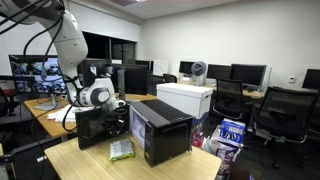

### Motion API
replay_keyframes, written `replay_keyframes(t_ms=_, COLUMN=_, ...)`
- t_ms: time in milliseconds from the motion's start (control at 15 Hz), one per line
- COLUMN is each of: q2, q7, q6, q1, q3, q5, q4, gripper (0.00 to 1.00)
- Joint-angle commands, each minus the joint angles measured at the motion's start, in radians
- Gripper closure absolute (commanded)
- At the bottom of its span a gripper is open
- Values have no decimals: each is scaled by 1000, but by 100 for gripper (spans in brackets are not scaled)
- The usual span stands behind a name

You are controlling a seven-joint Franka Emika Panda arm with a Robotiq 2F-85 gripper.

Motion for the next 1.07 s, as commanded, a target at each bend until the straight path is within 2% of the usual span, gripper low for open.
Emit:
replay_keyframes(t_ms=0, q2=78, q7=38, q6=96, q1=17, q3=-30, q5=-29, q4=37, gripper=98)
replay_keyframes(t_ms=400, q2=225, q7=58, q6=244, q1=39, q3=-62, q5=18, q4=119, gripper=98)
replay_keyframes(t_ms=600, q2=320, q7=40, q6=288, q1=23, q3=-44, q5=30, q4=190, gripper=99)
replay_keyframes(t_ms=667, q2=313, q7=36, q6=249, q1=13, q3=-36, q5=28, q4=186, gripper=99)
replay_keyframes(t_ms=800, q2=334, q7=32, q6=242, q1=4, q3=-32, q5=24, q4=193, gripper=98)
replay_keyframes(t_ms=1000, q2=360, q7=50, q6=223, q1=19, q3=-49, q5=41, q4=215, gripper=98)
